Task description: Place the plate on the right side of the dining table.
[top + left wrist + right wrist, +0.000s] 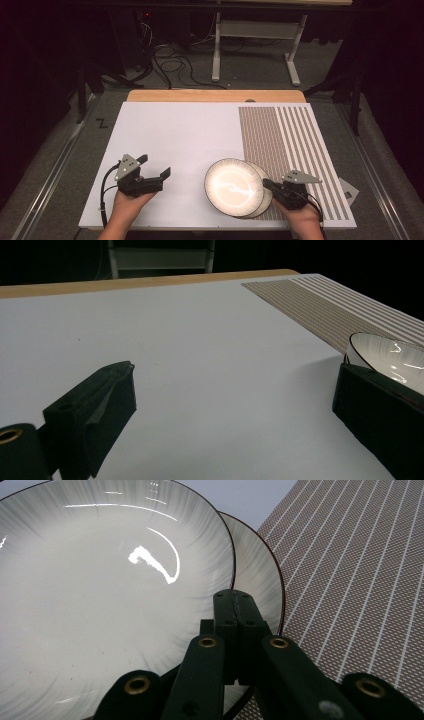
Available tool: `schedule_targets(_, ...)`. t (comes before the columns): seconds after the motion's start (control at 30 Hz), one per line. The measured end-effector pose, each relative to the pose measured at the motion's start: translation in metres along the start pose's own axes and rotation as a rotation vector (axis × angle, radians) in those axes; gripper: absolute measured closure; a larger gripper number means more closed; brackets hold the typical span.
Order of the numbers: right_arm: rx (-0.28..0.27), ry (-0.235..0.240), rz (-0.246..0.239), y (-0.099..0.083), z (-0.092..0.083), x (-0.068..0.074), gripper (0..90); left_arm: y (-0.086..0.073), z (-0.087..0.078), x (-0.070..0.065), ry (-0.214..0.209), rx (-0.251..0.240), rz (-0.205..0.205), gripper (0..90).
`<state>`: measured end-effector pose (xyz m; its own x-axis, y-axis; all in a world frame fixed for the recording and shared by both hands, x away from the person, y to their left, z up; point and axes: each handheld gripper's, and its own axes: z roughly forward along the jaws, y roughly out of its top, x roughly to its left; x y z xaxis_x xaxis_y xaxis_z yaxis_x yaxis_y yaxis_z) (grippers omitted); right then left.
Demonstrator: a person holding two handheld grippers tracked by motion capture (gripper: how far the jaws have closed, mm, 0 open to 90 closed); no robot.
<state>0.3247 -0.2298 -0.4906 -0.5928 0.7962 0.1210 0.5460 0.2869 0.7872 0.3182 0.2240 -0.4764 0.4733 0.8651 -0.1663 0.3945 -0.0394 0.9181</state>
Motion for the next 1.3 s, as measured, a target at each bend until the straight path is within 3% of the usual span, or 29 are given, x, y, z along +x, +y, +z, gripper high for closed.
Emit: schedule_targets(1.3, 0.023, 0.024, -0.021, 0.001, 0.007, 0.011, 90.0, 0.000, 0.000, 0.001, -0.009, 0.001, -0.013, 4.3)
